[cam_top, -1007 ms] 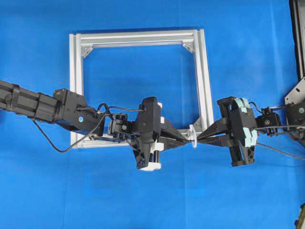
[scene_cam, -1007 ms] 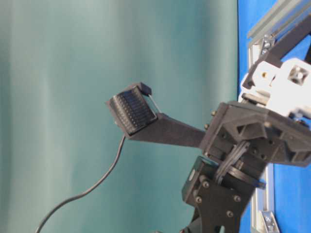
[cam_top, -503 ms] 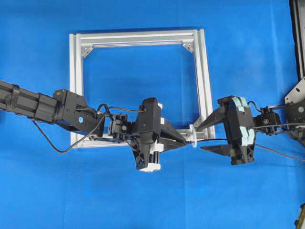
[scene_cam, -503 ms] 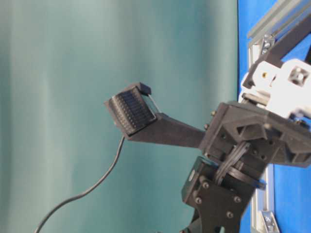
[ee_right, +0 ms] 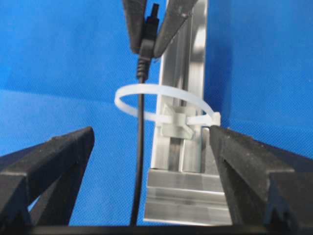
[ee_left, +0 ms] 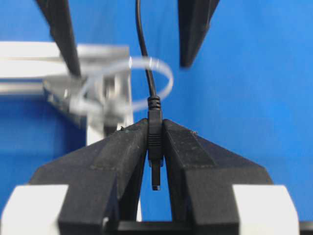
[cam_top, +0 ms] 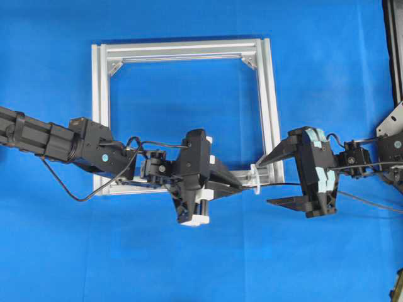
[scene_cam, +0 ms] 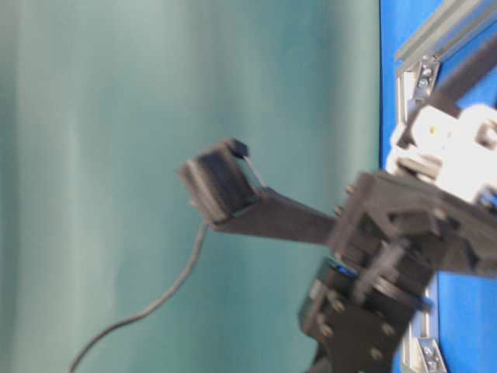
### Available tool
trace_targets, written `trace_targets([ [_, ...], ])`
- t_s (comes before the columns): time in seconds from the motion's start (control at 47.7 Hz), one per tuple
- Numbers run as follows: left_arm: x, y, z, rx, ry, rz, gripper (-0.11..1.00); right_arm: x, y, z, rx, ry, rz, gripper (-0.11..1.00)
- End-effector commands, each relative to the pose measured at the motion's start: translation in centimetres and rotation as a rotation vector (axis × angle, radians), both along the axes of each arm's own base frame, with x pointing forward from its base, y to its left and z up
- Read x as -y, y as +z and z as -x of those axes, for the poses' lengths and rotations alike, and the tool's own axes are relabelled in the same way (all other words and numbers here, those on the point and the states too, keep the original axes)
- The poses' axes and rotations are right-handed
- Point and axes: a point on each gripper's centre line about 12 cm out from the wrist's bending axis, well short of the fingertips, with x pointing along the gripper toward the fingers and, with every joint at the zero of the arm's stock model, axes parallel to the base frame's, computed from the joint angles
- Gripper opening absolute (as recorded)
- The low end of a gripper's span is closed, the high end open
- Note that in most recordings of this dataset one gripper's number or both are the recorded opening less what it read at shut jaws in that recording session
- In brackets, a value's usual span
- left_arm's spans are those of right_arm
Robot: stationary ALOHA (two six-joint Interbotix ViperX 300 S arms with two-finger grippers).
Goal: Insert the wire through the string loop located on the right side.
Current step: 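Pull the plug leftward through the loop with the left gripper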
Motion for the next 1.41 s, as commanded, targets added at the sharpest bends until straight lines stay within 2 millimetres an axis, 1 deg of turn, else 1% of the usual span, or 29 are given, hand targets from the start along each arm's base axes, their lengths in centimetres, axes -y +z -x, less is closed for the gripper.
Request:
trace_targets([
  [0.0, 0.0, 2.6, 0.6, 0.055, -0.003, 0.005, 0.08, 0.0, 0.8, -0.5, 0.030, -0.002, -0.006, 0.87],
  [0.042, -0.1, 2.9, 1.3, 0.054, -0.003, 0.004, 0.08, 0.0, 0.7, -0.4, 0.028, -0.002, -0.006, 0.87],
  [0.147, -0.4, 3.4, 3.8, 0.048, -0.007, -0.002, 0.08, -0.1, 0.8, -0.5, 0.033, -0.002, -0.007, 0.87],
  [0.273, -0.8, 4.0, 7.1, 0.051, -0.009, -0.003, 0.08, -0.1, 0.9, -0.6, 0.033, -0.002, -0.007, 0.87],
  [0.357, -1.1, 3.8, 9.7, 0.047, -0.009, 0.003, 0.08, -0.1, 1.0, -0.6, 0.036, -0.001, -0.006, 0.87],
  [0.461, -1.3, 3.5, 12.3, 0.038, -0.012, 0.003, 0.08, -0.1, 1.0, -0.7, 0.038, -0.001, -0.007, 0.87],
  [0.839, -1.9, 2.6, 20.5, -0.012, -0.030, 0.019, 0.08, -0.1, 1.1, -0.8, 0.036, -0.001, -0.007, 0.87],
  [0.923, -1.9, 2.5, 21.9, -0.015, -0.044, 0.016, 0.08, -0.1, 1.1, -0.8, 0.031, 0.000, -0.007, 0.87],
  [1.049, -1.3, 2.6, 23.4, -0.012, -0.087, 0.005, 0.08, -0.2, 1.1, -0.8, 0.033, 0.000, -0.007, 0.87],
  [1.133, -1.1, 2.4, 23.7, -0.024, -0.098, 0.003, 0.08, -0.2, 1.2, -0.8, 0.035, 0.001, -0.007, 0.87],
  [1.384, -0.6, 1.6, 22.4, -0.116, -0.105, -0.011, 0.08, -0.2, 1.3, -0.9, 0.039, -0.001, -0.010, 0.87],
])
